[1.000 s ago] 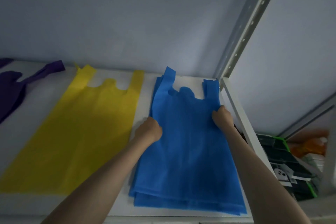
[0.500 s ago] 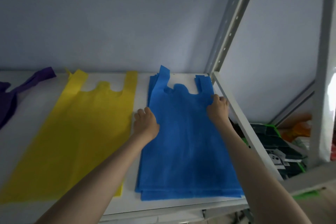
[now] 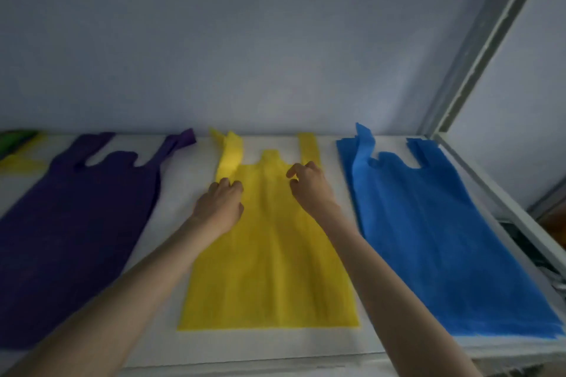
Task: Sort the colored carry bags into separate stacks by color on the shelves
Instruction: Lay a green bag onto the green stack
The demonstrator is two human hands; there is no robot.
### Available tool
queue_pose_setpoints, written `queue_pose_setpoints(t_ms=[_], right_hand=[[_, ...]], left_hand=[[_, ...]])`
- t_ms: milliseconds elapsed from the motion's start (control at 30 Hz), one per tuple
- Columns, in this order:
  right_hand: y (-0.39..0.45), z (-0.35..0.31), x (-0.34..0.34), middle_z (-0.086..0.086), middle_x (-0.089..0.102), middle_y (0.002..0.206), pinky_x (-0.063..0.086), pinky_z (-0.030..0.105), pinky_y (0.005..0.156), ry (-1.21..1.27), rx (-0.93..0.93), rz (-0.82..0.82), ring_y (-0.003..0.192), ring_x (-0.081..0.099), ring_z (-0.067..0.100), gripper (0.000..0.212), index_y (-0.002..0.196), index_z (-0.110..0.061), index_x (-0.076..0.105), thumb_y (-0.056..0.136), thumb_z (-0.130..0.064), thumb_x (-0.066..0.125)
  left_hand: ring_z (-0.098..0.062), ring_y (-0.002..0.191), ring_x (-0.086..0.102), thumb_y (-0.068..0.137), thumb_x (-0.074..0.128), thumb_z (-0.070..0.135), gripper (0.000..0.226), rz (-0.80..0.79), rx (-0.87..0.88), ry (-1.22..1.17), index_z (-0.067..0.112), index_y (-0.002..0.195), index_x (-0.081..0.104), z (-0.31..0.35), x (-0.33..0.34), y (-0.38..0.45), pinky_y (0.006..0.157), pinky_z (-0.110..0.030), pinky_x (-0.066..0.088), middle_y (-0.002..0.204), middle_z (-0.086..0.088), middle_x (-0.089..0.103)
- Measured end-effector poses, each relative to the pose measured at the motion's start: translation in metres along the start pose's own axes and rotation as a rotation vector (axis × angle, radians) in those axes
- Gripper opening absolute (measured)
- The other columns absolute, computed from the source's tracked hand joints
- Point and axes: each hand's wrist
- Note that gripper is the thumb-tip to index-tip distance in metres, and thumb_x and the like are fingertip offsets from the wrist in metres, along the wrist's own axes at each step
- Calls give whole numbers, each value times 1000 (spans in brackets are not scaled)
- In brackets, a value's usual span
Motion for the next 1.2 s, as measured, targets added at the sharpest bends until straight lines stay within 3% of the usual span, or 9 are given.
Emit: queue_pose_setpoints(t_ms=[200, 367, 600, 733, 900, 1067, 1200], right_hand=[[5, -126, 70, 18, 42, 131, 42, 37, 94, -43, -98, -88, 119, 48, 37, 34, 126, -7, 51, 94, -5, 40], [6, -222, 121, 19, 41, 132, 40, 35, 99, -27, -165, -144, 120, 49, 36, 35, 128, -7, 50, 94, -9, 42], [-2, -364, 208, 17, 39, 135, 42, 36, 98, 91, -176, -207, 122, 46, 34, 35, 129, -9, 49, 95, -10, 43], [-8, -437, 258, 16, 42, 134, 42, 37, 98, 132, -138, -312, 124, 46, 33, 39, 133, -7, 43, 95, -11, 43], [-9, -490, 303, 17, 47, 135, 39, 35, 101, 162, -70, -374, 126, 44, 32, 40, 133, -5, 44, 94, -14, 44], [-3, -519, 340, 20, 58, 121, 44, 35, 93, 158, -19, -333, 116, 51, 32, 33, 116, 2, 57, 94, -18, 43], [-2, -542, 352, 17, 48, 132, 40, 38, 101, 122, 71, -250, 127, 42, 31, 41, 129, 0, 45, 97, -25, 43]], left_hand=[[-29, 123, 45, 98, 41, 15, 32, 100, -238, -75, 5, 127, 48, -141, -26, -30, 92, -40, 46, 130, -12, 47], [-29, 120, 47, 96, 42, 15, 30, 177, -327, -32, 5, 123, 51, -244, -43, -44, 93, -38, 45, 127, -13, 50], [-30, 123, 48, 95, 43, 15, 33, 140, -438, 116, 6, 127, 45, -400, -51, -78, 95, -37, 44, 130, -14, 50], [-28, 130, 44, 97, 46, 22, 51, 110, -507, 77, 5, 142, 32, -492, -51, -102, 104, -35, 43, 141, -14, 44], [-28, 134, 40, 98, 44, 30, 50, 57, -526, 11, 8, 142, 33, -563, -55, -118, 107, -35, 41, 145, -15, 38], [-28, 133, 41, 98, 46, 23, 49, 41, -538, -5, 10, 143, 33, -604, -53, -124, 107, -35, 41, 144, -16, 36], [-28, 135, 38, 98, 46, 26, 52, 5, -521, 5, 9, 145, 30, -646, -52, -127, 109, -36, 39, 146, -17, 35]])
Point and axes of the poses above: each hand's wrist, its own y-axis towards the middle knuckle, its own x-axis out of the palm, z = x × y
